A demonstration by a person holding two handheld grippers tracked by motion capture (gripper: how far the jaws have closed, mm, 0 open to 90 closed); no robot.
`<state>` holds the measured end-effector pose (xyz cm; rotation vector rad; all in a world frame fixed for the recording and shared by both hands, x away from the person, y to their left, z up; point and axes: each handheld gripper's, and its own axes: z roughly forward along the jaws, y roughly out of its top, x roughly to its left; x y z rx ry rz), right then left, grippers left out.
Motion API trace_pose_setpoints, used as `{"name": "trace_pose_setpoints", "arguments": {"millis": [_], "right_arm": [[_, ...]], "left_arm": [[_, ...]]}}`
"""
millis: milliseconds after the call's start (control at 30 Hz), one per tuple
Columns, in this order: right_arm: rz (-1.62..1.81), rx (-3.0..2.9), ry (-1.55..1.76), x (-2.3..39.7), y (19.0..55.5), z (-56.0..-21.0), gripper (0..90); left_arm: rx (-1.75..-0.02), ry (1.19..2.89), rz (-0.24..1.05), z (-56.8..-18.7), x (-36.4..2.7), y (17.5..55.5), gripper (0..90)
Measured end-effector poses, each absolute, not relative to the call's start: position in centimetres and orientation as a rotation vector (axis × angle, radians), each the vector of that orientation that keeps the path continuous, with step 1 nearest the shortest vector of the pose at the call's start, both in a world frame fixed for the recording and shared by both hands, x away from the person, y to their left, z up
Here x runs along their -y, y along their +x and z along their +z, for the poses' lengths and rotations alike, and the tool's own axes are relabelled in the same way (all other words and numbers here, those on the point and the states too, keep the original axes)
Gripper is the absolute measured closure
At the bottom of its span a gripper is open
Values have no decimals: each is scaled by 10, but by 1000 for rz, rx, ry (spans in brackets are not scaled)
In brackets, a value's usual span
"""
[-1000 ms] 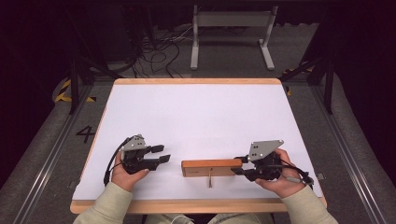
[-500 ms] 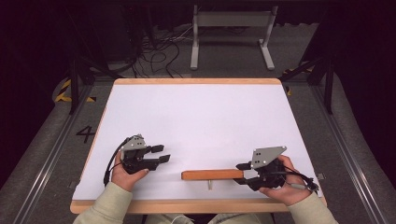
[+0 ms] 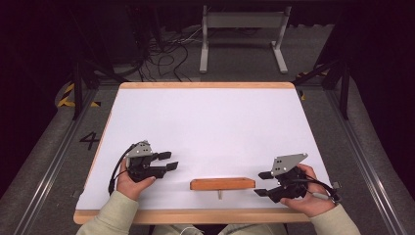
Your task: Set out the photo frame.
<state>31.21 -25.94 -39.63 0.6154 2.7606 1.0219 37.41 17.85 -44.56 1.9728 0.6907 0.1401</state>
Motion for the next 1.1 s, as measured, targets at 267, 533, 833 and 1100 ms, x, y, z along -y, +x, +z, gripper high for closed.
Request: {"name": "trace_pose_setpoints", "arguments": {"millis": [267,533,833,1100], "right_arm": [[1021,-2772,617,262,314,-403,559],[975,-2829,580,258,317,-414,860],[984,-2873,557,249,319,-425,900],[1026,-2858,551,241,321,-430,900]], "left_arm": [[-690,1968,135,-446,-179,375,472],[-695,1969,135,-446,-179,375,470],[-698,1969,137,-446,-179,375,469],[-692,1976,141,-446,-180,374,469]]}}
